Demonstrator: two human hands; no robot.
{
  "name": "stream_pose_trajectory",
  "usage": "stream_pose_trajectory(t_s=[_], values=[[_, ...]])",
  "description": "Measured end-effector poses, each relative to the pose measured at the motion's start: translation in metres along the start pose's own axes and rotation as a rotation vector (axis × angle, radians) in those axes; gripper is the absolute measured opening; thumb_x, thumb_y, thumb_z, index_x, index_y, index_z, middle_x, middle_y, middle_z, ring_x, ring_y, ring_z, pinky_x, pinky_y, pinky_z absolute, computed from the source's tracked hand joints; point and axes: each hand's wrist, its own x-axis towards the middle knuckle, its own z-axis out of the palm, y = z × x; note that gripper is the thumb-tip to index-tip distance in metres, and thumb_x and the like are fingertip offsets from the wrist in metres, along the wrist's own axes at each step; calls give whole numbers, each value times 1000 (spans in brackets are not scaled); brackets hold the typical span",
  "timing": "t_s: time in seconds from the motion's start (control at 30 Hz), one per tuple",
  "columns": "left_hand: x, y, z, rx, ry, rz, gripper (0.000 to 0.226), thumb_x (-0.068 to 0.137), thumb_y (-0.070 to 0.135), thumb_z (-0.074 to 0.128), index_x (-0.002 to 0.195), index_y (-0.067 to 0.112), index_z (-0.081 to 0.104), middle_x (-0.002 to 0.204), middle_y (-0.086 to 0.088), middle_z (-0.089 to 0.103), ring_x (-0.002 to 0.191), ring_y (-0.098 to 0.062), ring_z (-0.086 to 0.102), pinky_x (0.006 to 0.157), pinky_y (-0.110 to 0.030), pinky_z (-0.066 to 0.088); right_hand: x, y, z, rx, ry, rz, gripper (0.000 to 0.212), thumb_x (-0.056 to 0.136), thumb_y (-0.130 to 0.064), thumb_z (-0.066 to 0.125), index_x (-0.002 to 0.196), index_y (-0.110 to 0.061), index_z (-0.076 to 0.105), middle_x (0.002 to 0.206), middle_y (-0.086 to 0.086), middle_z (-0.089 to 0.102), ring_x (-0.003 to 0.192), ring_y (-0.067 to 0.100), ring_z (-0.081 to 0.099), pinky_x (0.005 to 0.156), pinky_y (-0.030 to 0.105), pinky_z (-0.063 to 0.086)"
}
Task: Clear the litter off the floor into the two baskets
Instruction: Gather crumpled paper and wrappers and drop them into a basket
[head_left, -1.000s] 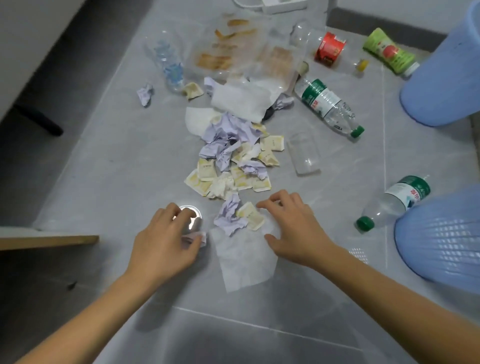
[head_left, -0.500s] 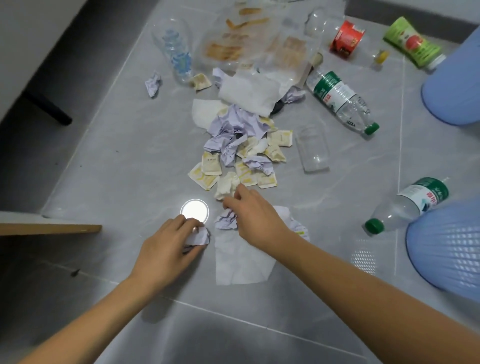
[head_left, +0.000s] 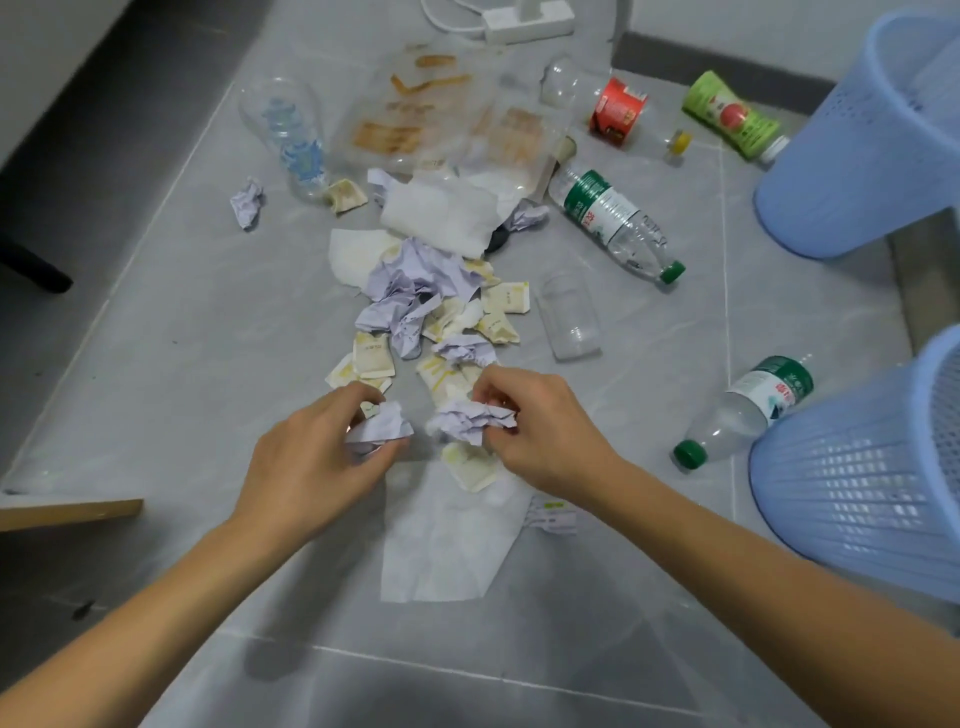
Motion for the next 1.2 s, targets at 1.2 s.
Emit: stream_pose_trajectory(t_s=[1.2], values=[[134,191,-23,-43,-99,444,15,89,44,64,97,31,63,78,17,64,70,-3,57,69,-35,52,-88,6,-213,-214,680,274,19,79,-9,64,91,-24,68,81,-8,66,67,16,62,68,34,54]])
